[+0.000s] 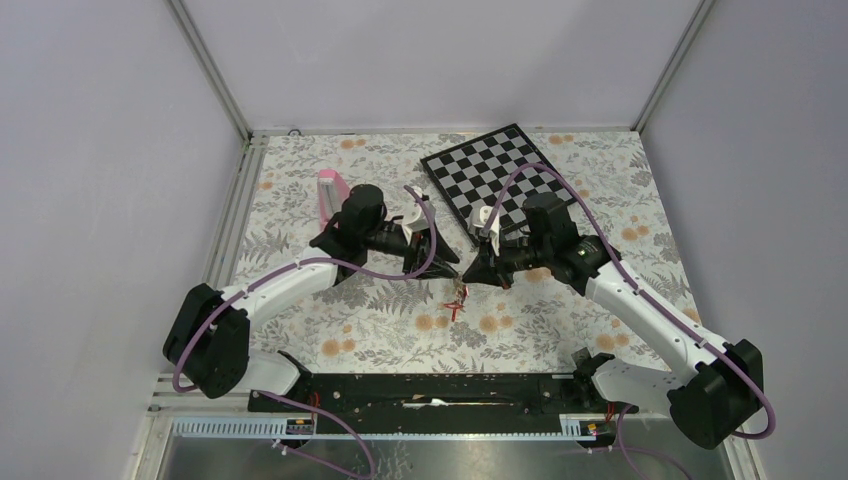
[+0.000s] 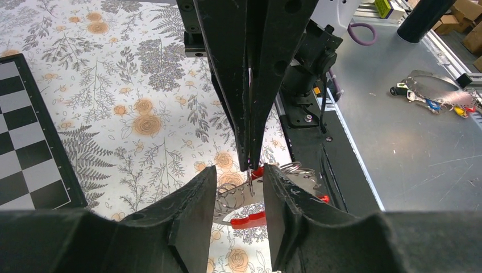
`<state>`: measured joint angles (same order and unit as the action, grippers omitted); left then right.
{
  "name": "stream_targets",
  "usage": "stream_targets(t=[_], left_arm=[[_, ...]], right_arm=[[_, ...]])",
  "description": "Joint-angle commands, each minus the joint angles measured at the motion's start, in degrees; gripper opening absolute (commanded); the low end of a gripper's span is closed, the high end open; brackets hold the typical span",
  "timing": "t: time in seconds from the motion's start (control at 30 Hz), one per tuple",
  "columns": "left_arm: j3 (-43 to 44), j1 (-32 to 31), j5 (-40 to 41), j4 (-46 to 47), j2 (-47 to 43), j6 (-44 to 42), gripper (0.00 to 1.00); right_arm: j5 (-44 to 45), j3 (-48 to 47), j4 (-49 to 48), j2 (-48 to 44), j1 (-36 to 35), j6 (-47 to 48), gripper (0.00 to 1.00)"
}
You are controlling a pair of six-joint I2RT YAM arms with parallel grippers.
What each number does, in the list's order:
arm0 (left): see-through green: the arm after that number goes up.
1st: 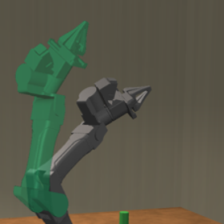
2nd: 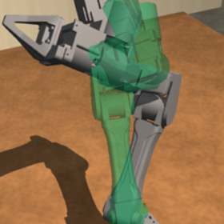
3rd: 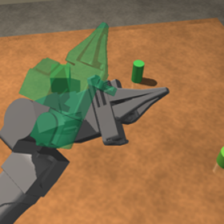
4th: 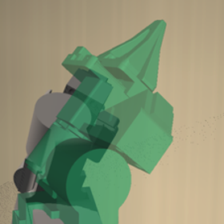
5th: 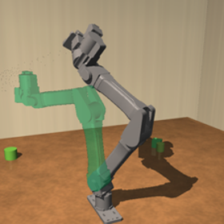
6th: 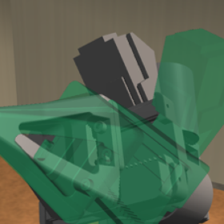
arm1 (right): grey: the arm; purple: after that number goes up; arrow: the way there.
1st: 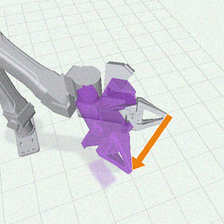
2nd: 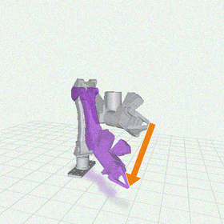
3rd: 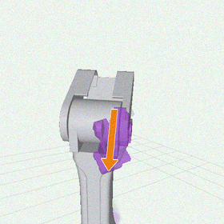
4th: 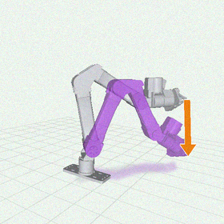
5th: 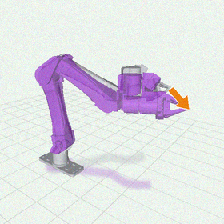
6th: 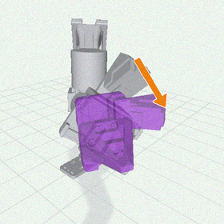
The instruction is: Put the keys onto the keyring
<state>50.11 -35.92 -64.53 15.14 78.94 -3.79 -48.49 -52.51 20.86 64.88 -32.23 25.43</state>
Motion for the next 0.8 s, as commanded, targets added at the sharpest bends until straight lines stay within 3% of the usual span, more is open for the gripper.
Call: stream_targets(t=[0.0,0.4,0.77], left_arm=[[-0.12,-0.58,1.18,3.40,0.22,1.66,0.39],[-0.10,-1.43,2.29,2.40,1.21,0.98,0.33],[-0.27,-1.61,1.23,1.22,1.31,-0.30,0.13]], right_arm=[[-0.04,-1.94,-2.84,-0.44,0.24,-0.95,0.00],[0.33,-1.89,-3.09,-0.60,0.24,-1.16,0.00],[1.10,-1.62,-3.12,-0.98,0.24,-1.28,0.00]])
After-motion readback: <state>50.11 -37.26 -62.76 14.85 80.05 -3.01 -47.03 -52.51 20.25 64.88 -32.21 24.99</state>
